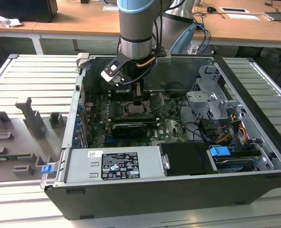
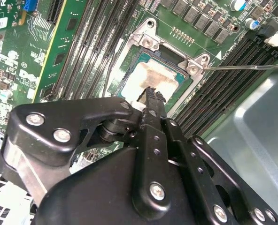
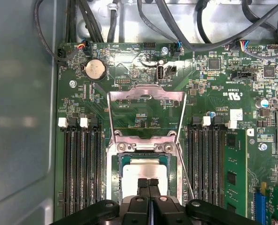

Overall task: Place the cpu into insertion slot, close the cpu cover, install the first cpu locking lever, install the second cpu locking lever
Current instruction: 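Place the cpu into insertion slot, then close the cpu cover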

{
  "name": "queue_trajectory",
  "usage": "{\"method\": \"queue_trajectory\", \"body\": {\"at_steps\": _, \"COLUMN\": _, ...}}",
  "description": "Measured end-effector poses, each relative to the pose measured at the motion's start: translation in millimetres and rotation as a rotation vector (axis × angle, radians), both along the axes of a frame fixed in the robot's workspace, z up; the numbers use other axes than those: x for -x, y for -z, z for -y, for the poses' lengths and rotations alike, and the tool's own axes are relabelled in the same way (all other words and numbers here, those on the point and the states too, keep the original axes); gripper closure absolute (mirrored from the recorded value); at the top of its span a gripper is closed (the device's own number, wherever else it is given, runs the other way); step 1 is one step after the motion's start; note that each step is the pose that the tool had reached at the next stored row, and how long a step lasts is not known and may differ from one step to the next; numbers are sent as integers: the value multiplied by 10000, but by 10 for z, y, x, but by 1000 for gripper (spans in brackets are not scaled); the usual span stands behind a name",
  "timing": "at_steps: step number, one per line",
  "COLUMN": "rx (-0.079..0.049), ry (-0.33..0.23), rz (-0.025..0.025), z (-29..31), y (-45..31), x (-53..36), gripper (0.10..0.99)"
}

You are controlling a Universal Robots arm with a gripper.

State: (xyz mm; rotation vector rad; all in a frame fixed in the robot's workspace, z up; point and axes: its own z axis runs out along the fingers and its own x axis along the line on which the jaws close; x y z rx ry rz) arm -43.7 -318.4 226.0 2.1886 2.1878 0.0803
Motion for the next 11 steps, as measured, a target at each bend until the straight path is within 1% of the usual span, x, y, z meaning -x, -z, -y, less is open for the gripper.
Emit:
{"method": "queue_trajectory", "body": {"at_steps": 3, "rx": -2, "ry": 1, "rz": 1, "z": 0, "y": -10, "x": 0, "gripper": 980}}
{"method": "queue_trajectory", "body": {"at_steps": 5, "rx": -3, "ry": 4, "rz": -1, "z": 0, "y": -55, "x": 0, "gripper": 980}}
{"method": "queue_trajectory", "body": {"at_steps": 6, "rx": -5, "ry": 2, "rz": -8, "z": 0, "y": -64, "x": -5, "gripper": 980}}
{"method": "queue_trajectory", "body": {"at_steps": 7, "rx": -7, "ry": 7, "rz": -94, "z": 0, "y": -65, "x": -58, "gripper": 980}}
{"method": "queue_trajectory", "body": {"at_steps": 8, "rx": -9, "ry": 4, "rz": -146, "z": 0, "y": -65, "x": -93, "gripper": 980}}
{"method": "queue_trajectory", "body": {"at_steps": 9, "rx": -8, "ry": 3, "rz": -169, "z": 1, "y": -65, "x": -102, "gripper": 980}}
{"method": "queue_trajectory", "body": {"at_steps": 10, "rx": -7, "ry": 4, "rz": -178, "z": 1, "y": -67, "x": -102, "gripper": 980}}
{"method": "queue_trajectory", "body": {"at_steps": 11, "rx": -7, "ry": 6, "rz": -182, "z": 0, "y": -90, "x": -102, "gripper": 980}}
